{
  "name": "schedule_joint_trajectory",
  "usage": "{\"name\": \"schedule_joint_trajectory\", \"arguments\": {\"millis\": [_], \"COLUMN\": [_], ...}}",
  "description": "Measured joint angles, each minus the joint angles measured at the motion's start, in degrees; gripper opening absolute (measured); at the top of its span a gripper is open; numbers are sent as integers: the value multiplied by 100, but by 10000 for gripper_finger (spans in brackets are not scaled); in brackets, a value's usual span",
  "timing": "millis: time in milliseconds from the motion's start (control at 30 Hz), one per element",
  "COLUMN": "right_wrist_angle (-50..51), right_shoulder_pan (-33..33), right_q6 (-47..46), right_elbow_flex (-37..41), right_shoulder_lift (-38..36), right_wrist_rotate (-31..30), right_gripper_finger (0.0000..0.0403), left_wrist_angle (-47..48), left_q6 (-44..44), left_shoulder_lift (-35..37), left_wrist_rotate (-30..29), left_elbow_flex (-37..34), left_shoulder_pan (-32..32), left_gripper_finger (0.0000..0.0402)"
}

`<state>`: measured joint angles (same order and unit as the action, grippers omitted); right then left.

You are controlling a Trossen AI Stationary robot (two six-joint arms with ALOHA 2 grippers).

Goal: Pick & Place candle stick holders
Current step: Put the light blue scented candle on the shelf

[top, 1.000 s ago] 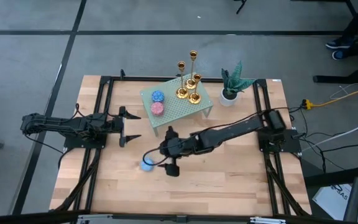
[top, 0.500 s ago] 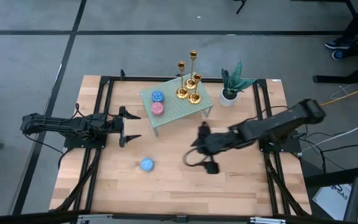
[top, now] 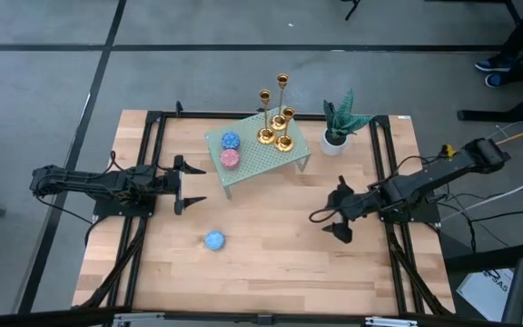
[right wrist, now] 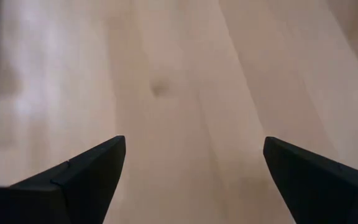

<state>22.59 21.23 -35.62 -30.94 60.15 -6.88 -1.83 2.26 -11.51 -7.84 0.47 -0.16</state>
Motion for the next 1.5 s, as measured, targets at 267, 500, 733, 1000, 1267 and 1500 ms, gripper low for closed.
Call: {"name": "schedule_joint_trajectory", "arguments": {"millis": [267,500,733,1000,1267,1500], "right_wrist_angle": [-688,-1360,-2521,-4911,-4742,-4351], "right_shoulder_pan": [0,0,-131,-323,-667,-1094], "right_q6": [131,2169,2659,2490,3365,3631], "right_elbow_flex": [926,983,1721,3038,3033,3055], "right_shoulder_lift": [-151,-211,-838,-1878,-2551,-3187], "right_wrist_rotate": [87,389,389,312,86,236], "right_gripper_finger": [385,385,385,385,385,385], "left_wrist_angle": [-2,-2,-2,-4,-3,-2], "left_q6": [0,0,0,2,0,1], "left_shoulder_lift": [0,0,0,2,1,0], "left_wrist_rotate": [0,0,0,0,0,0], "left_elbow_flex": [0,0,0,0,1,1], "left_shoulder_pan": [2,2,0,2,1,1], "left_gripper_finger": [400,400,400,400,400,400]}}
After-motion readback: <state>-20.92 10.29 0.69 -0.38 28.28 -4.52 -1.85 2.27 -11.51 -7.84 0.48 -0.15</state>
